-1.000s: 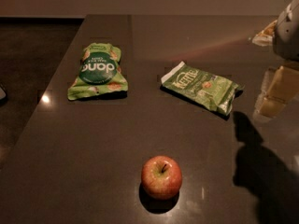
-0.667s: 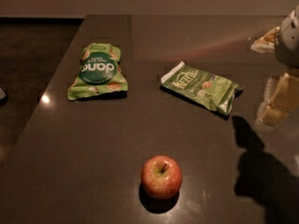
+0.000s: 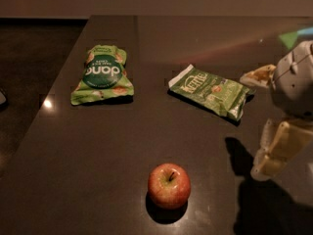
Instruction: Move apple near green jalapeno chip bag
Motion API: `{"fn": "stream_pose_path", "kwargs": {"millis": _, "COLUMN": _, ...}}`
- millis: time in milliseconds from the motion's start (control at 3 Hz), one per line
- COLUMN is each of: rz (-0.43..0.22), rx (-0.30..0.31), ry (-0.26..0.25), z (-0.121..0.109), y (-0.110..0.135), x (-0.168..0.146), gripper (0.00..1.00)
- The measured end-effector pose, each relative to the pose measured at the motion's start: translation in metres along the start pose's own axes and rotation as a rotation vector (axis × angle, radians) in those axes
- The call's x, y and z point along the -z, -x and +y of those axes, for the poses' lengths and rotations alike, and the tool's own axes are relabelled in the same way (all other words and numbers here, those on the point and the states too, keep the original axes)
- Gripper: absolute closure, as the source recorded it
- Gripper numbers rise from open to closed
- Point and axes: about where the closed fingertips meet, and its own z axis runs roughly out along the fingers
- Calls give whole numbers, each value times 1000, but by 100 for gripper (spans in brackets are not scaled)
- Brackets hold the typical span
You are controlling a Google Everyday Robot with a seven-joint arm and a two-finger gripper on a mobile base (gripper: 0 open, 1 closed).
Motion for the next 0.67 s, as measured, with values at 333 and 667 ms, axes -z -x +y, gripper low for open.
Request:
{"fn": "stream_pose_path", "kwargs": {"millis": 333, "rz": -43, "rx": 27, "ry": 24, "z": 23, "y": 14, "x": -28, "gripper": 0}}
{"fn": "stream_pose_path", "kwargs": {"millis": 667, "rz": -95, "rx": 45, "ry": 33, "z": 42, "y": 30, "x": -52, "gripper": 0}}
